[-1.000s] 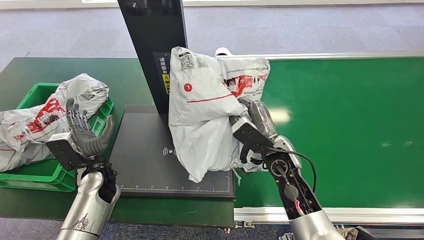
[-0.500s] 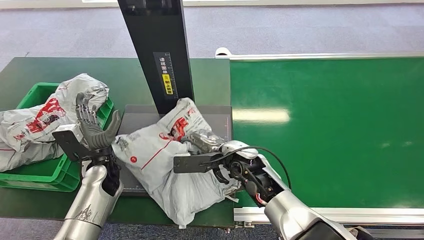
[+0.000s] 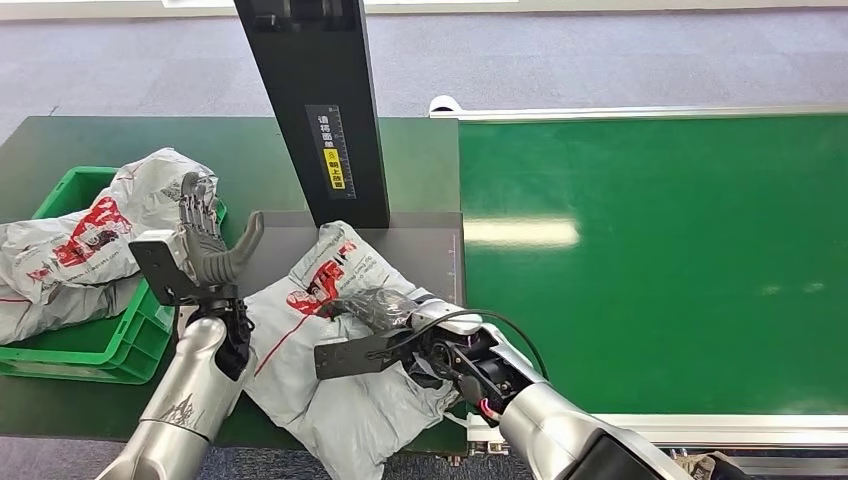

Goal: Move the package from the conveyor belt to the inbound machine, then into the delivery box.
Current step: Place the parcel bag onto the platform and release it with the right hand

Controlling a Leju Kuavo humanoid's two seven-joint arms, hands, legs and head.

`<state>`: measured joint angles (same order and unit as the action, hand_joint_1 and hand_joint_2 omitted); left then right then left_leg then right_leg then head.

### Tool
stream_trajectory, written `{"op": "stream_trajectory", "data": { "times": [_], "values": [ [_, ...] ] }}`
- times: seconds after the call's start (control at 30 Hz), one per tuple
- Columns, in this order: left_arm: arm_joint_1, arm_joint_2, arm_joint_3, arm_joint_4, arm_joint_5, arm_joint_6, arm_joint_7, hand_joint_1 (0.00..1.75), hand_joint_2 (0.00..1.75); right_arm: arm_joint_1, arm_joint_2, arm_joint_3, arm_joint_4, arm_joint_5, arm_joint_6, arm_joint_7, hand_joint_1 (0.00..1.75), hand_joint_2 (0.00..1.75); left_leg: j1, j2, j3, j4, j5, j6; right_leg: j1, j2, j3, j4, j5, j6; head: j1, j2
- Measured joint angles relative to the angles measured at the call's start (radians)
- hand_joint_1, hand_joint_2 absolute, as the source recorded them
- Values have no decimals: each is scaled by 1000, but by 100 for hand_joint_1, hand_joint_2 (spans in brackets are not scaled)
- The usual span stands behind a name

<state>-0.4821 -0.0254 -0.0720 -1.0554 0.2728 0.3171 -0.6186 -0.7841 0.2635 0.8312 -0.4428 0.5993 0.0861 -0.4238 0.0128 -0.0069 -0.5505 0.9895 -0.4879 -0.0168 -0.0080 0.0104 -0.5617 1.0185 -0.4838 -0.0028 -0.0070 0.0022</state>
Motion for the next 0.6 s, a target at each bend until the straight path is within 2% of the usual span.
{"op": "stream_trajectory", "data": {
  "times": [0.13,0.23,0.43,0.6],
  "values": [
    [15,9,0,-10,-2,0,2,0,175,19,-16,-73,-34,-174,19,-107,0,175,0,-1,0,0,0,0,0,0,0,0,0,0,0,0],
    [24,18,0,-13,-7,-3,2,0,175,41,-34,-138,-70,-287,66,-150,0,175,0,-1,0,0,0,0,0,0,0,0,0,0,0,0],
    [56,38,1,-37,-11,-14,2,0,175,95,-87,-275,-144,-477,120,-174,0,175,0,-1,-1,0,0,0,0,0,0,0,0,0,0,0],
    [71,47,0,-54,-11,-43,20,0,175,130,-112,-363,-202,-576,111,-170,0,175,0,-1,-1,0,0,0,0,0,0,0,0,0,0,0]
  ]
}}
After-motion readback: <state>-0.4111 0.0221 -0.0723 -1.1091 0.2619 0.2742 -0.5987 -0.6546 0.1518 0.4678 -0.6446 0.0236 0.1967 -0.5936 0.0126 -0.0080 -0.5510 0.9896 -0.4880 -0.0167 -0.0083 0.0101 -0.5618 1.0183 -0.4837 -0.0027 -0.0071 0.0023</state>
